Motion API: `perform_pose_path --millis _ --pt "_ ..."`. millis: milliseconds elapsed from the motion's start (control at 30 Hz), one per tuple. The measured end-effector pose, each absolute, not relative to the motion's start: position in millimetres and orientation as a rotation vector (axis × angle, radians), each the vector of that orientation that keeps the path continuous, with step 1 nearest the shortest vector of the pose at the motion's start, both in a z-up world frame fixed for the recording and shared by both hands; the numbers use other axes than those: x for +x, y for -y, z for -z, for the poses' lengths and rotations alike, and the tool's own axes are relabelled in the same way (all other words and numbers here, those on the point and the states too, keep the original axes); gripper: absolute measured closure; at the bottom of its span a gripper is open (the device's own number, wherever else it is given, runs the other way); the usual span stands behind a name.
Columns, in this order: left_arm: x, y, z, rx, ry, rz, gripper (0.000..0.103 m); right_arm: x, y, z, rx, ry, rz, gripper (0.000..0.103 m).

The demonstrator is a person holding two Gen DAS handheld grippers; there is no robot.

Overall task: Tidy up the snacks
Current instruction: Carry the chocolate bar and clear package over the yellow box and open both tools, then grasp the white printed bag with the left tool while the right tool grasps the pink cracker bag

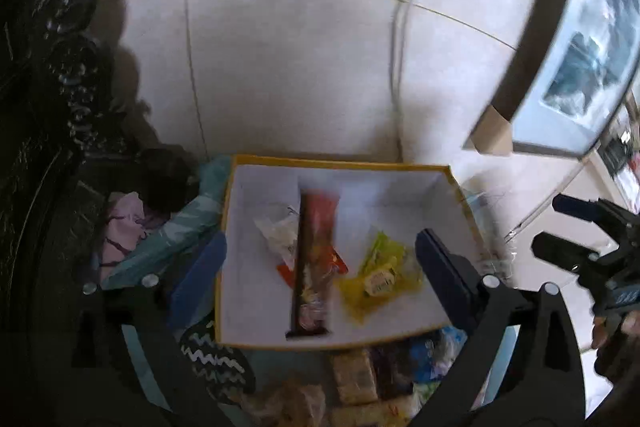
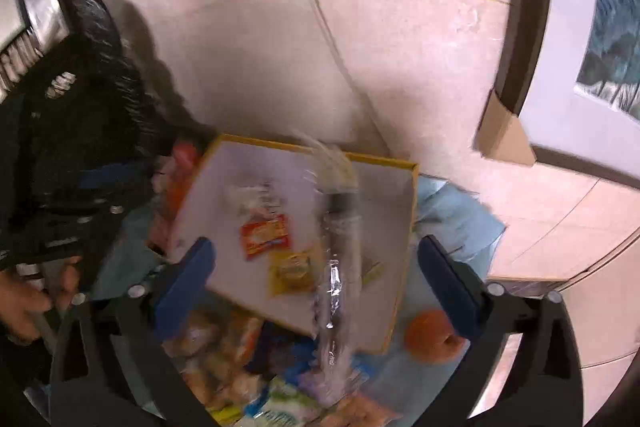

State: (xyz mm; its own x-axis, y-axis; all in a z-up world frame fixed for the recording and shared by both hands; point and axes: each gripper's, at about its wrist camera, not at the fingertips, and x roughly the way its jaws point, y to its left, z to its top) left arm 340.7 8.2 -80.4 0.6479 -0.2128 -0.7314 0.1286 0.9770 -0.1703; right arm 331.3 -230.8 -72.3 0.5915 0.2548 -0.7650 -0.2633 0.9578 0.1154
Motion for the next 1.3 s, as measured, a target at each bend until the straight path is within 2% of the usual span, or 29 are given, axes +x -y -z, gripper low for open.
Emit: perform_pose_path --millis 167,367,600,733,900,1100,1133,1167,1200,1233,1300 --pt "324.3 -19.5 92.9 -0.11 -0.868 0.2 0.006 313.0 229.5 81.8 0.015 -0.89 -0.347 0.001" --pt "262.5 -21.2 117.0 -0.068 -0.906 0.233 0.006 253.0 243.5 111.0 0.017 -0.947 -0.326 0.001" --pt "171.7 -12.7 190.9 0.009 -1.046 0.311 0.006 176.7 283.3 179.1 0.207 -1.117 -0.21 0.001" --pt "120.1 2.0 237.6 0.223 -1.082 0.359 0.006 142.8 304.3 219.9 0.407 -1.245 -0.193 0.001" --pt "78.3 14.6 284.1 0.44 -1.091 0.394 0.006 108.3 304.5 235.8 0.424 -1.265 -0.164 0.001" --pt "86.5 -7.5 302.0 0.318 -1.101 0.336 0.002 97.8 291.3 239.8 0.283 -1.302 -0.095 0.001" --pt "86.3 -9.3 302.0 0.303 -1.106 0.341 0.005 97.6 294.4 239.0 0.284 -1.293 -0.096 0.006" --pt "84.8 -9.7 300.6 0.292 -1.106 0.358 0.023 98.4 296.1 239.3 0.276 -1.292 -0.083 0.01" --pt "83.6 -8.5 298.4 0.273 -1.102 0.391 0.035 101.2 298.0 241.3 0.256 -1.303 -0.05 0.016" --pt "81.0 -7.0 295.5 0.264 -1.105 0.411 0.054 103.2 301.9 244.1 0.26 -1.302 -0.036 0.019" --pt "77.1 -7.1 292.4 0.243 -1.125 0.421 0.056 112.0 303.8 248.0 0.19 -1.309 0.043 0.02"
